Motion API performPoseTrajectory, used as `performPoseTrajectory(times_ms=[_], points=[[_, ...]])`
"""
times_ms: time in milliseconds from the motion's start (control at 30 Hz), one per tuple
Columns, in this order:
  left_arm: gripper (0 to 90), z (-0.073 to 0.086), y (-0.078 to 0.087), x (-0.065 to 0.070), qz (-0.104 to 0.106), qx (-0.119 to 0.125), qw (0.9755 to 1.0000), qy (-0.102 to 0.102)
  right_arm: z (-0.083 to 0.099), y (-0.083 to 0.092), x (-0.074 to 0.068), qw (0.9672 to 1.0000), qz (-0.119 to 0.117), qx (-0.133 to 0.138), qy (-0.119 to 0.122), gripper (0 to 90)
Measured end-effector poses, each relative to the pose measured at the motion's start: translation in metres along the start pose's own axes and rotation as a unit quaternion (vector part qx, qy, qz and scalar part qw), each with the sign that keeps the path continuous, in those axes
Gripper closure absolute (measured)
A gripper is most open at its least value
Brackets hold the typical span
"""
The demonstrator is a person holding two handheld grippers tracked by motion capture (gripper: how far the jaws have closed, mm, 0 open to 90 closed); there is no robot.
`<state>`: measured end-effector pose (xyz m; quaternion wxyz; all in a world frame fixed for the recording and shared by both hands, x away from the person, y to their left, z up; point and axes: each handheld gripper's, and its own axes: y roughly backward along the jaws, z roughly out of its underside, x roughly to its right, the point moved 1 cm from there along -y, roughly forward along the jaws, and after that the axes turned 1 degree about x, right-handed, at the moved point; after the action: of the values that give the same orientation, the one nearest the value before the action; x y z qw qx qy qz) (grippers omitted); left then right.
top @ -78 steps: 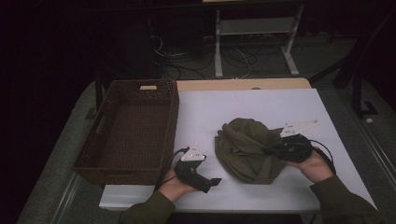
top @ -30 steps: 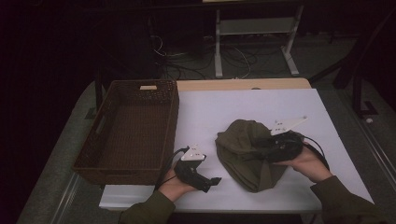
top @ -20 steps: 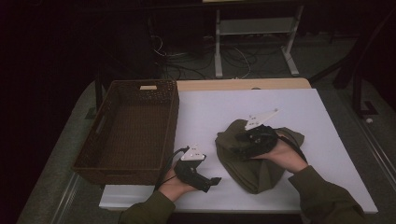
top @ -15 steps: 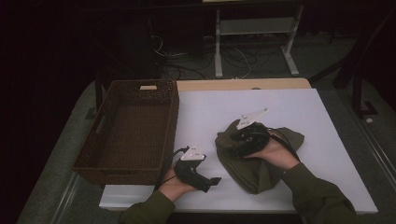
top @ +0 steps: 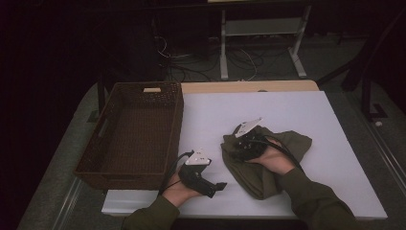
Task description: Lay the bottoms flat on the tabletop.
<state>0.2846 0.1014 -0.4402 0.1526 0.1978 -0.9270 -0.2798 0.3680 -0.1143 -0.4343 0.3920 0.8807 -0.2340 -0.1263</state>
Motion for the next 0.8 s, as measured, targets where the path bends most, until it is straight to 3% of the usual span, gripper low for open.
performPoseTrajectory(times_ms=[100,200,467,800], points=[[1.0,0.0,0.0,0.0,0.0,-0.001,1.0,-0.001,0.003,-0.001,0.002,1.0,-0.001,-0.002,-0.004,65.3],[1.0,0.0,0.0,0.0,0.0,-0.001,1.0,-0.001,0.005,-0.002,0.003,0.9999,-0.01,-0.005,-0.008,79.4],[1.0,0.0,0.0,0.0,0.001,0.0,1.0,0.0,0.005,0.004,0.004,0.9997,-0.02,0.007,-0.015,83.1],[1.0,0.0,0.0,0.0,0.001,0.0,1.0,-0.002,0.0,0.039,0.007,0.998,-0.024,0.055,-0.021,83.9]])
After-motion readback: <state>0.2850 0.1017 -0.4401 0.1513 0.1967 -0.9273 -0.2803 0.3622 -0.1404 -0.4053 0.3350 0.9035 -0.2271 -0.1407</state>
